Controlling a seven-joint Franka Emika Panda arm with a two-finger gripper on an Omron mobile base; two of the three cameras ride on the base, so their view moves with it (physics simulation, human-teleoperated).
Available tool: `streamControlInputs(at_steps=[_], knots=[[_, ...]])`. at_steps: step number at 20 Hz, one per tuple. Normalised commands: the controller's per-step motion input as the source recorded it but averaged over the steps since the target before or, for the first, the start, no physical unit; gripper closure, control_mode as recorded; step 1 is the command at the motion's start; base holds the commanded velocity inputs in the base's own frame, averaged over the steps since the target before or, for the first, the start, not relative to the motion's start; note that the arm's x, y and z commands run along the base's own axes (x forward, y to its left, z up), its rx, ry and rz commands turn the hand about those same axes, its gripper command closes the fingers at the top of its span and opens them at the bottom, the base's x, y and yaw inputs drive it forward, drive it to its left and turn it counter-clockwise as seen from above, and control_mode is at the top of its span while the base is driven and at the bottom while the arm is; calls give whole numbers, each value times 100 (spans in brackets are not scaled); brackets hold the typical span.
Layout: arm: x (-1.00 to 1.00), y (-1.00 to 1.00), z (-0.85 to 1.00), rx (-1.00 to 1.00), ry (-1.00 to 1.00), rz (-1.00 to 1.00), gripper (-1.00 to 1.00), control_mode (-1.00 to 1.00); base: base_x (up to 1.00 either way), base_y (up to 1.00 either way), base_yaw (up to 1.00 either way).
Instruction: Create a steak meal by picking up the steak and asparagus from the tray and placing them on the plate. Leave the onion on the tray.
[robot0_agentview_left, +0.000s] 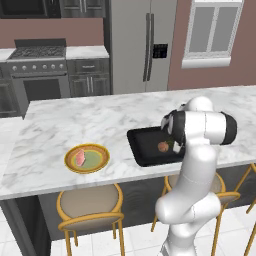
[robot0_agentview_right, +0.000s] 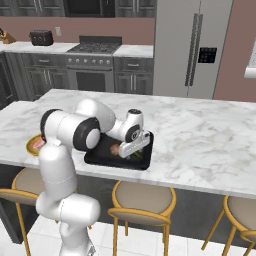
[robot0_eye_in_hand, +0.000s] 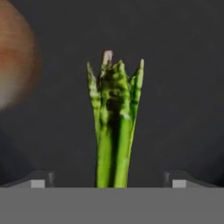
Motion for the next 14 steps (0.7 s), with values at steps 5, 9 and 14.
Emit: streamControlInputs(at_steps=[5, 9, 14], knots=[[6, 0, -29, 0, -8, 2, 100, -100, 0, 0, 0], [0, 1, -8, 0, -5, 2, 100, -100, 0, 0, 0], [-34, 9, 45, 0, 0, 8, 100, -100, 0, 0, 0]])
